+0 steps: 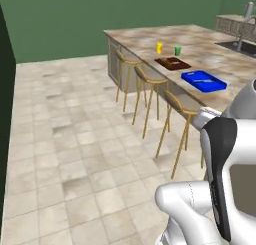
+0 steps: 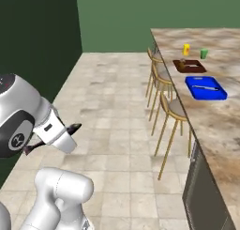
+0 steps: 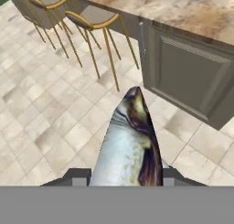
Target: Gather the mushroom and lemon from the fridge and place them on a tray on the dining counter. Then gather the chicken drumstick and fish from the fridge and place them on the other tray.
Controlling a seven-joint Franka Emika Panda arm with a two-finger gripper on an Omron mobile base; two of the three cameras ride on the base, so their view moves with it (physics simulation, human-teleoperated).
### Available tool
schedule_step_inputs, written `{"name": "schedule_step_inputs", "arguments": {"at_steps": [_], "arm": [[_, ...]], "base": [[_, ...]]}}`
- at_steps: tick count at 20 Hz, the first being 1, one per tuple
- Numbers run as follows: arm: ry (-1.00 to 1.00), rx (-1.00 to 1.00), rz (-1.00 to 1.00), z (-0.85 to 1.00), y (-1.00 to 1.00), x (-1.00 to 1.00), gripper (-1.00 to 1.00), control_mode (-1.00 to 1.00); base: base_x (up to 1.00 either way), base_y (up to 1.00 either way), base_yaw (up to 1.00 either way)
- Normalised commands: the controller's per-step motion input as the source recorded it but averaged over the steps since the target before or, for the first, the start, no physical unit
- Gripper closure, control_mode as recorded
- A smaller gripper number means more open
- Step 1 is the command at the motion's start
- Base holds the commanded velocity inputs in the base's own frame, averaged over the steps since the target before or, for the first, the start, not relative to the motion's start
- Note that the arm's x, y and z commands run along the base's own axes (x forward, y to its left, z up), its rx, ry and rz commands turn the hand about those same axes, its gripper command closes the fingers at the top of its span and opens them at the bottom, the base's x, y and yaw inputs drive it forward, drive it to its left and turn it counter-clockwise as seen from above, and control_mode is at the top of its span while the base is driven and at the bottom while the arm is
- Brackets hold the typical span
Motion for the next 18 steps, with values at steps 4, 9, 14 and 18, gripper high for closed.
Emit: {"name": "schedule_step_inputs", "arguments": {"at_steps": [4, 9, 14, 18], "arm": [[0.00, 0.00, 0.00, 0.00, 0.00, 0.00, 1.00, 1.00], [0.00, 0.00, 0.00, 0.00, 0.00, 0.00, 1.00, 1.00], [0.00, 0.00, 0.00, 0.00, 0.00, 0.00, 1.00, 1.00], [0.00, 0.00, 0.00, 0.00, 0.00, 0.00, 1.00, 1.00]], "base": [[0.82, 0.57, -0.49], [0.82, 0.55, -0.49], [0.81, 0.55, -0.49], [0.79, 0.55, -0.49]]}}
